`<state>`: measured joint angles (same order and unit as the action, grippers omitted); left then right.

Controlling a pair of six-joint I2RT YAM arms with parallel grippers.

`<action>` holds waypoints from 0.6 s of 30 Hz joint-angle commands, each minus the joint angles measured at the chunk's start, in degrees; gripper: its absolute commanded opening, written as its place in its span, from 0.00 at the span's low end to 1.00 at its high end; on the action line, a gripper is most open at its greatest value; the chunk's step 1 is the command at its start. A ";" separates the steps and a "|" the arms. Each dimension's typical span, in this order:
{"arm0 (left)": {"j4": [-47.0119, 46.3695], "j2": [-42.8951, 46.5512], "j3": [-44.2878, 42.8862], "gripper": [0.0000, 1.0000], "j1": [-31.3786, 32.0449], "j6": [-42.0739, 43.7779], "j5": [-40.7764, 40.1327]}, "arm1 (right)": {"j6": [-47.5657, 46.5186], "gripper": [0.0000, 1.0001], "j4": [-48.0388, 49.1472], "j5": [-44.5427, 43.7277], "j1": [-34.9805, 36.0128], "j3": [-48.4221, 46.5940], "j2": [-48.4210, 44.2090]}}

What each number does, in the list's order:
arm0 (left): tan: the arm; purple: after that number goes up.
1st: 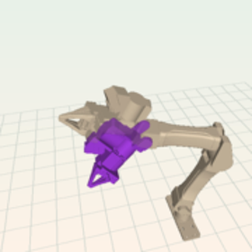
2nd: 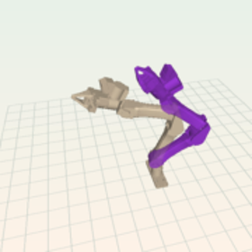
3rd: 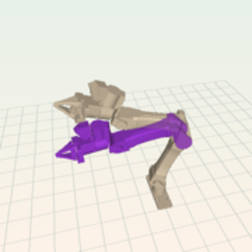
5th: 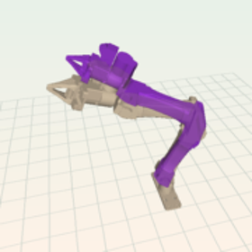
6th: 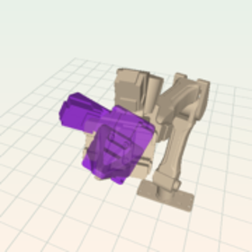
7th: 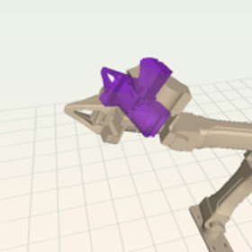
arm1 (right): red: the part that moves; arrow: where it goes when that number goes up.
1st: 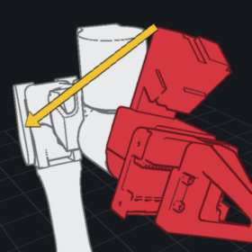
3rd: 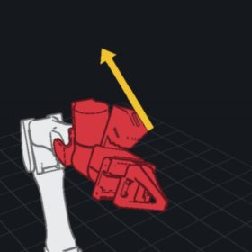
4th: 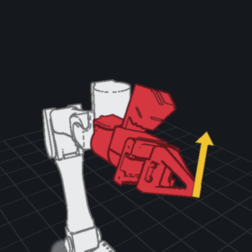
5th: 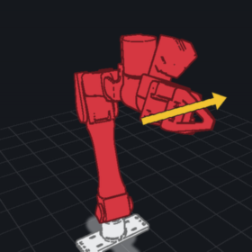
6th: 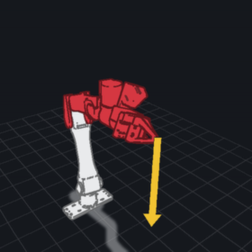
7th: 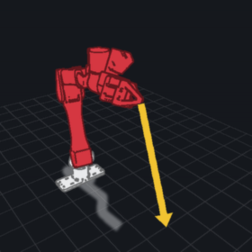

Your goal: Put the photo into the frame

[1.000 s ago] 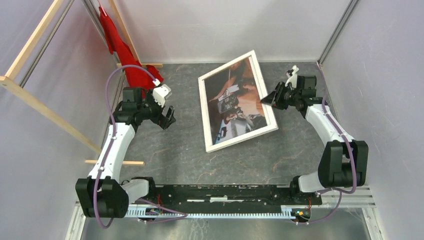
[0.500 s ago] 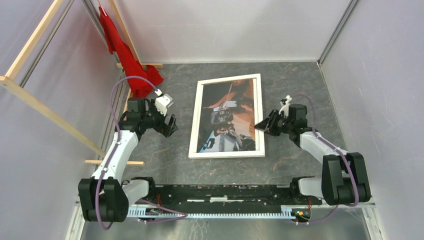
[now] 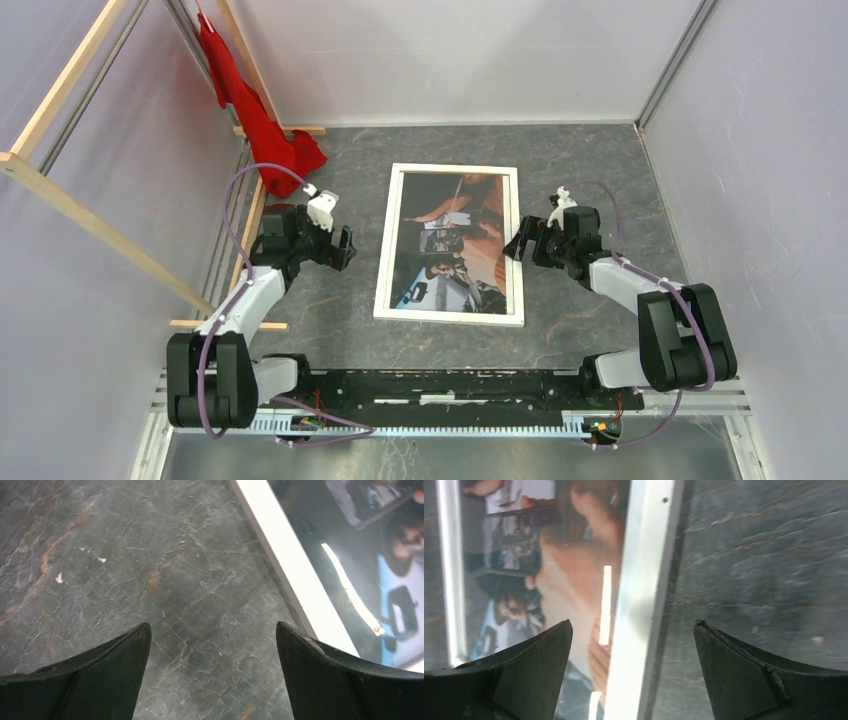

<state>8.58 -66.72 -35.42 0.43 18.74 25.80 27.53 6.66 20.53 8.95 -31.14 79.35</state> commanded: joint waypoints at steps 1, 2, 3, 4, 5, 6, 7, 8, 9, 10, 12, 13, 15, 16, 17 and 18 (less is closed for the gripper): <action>-16.57 -2.12 2.54 1.00 -0.34 -9.78 -5.78 | -8.05 0.98 -5.98 -13.49 -0.01 -3.51 -3.65; -19.66 -2.56 3.54 1.00 -0.34 -10.95 -6.83 | -8.33 0.98 -6.47 -18.97 -0.40 -3.02 -5.45; -23.36 -3.07 5.03 1.00 -0.34 -12.47 -8.19 | -8.34 0.98 -8.38 -24.48 -0.75 -2.18 -7.23; -26.48 -3.72 6.10 1.00 -0.34 -13.37 -9.16 | -8.70 0.98 -8.05 -30.94 -1.08 -0.60 -9.85; -29.86 -4.40 7.09 1.00 -0.34 -14.02 -9.81 | -9.77 0.98 -6.17 -36.37 -1.36 1.84 -12.63; -33.23 -5.29 8.17 1.00 -0.34 -14.61 -10.64 | -11.65 0.98 -1.67 -40.64 -1.34 5.03 -15.52; -36.63 -5.99 9.38 1.00 -0.34 -15.06 -11.82 | -13.99 0.98 2.76 -44.67 -1.32 8.59 -17.83; -40.51 -6.83 10.52 1.00 -0.34 -15.18 -12.53 | -16.25 0.98 6.58 -50.02 -1.38 12.14 -20.58; -45.63 -7.70 11.87 1.00 -0.34 -15.13 -13.56 | -17.74 0.98 10.12 -55.62 -1.35 15.42 -22.55; -49.54 -8.81 13.15 1.00 -0.34 -15.31 -14.53 | -18.80 0.98 13.55 -58.53 -1.42 18.05 -23.91; -57.60 -11.18 15.67 1.00 -0.34 -16.68 -15.72 | -20.82 0.98 19.21 -62.30 -1.48 22.23 -25.87; -61.77 -12.64 16.90 1.00 -1.99 -17.41 -15.86 | -21.06 0.98 21.52 -63.09 -1.52 23.81 -26.46; -67.52 -15.42 19.14 1.00 -2.35 -17.82 -16.18 | -22.10 0.98 27.44 -62.77 -1.54 27.90 -26.57; -72.16 -17.09 20.66 1.00 -2.36 -18.10 -16.82 | -22.06 0.98 31.52 -62.73 -1.56 29.59 -26.32; -77.18 -18.94 22.75 1.00 -2.44 -18.16 -16.90 | -22.99 0.98 36.57 -62.13 -1.53 32.36 -25.86; -84.06 -21.10 25.51 1.00 -2.45 -18.10 -15.96 | -23.99 0.98 41.33 -61.72 -1.53 34.97 -24.99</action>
<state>-48.82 -82.72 -15.90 -1.45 3.97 11.49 8.21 26.30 -36.18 7.44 -2.52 53.58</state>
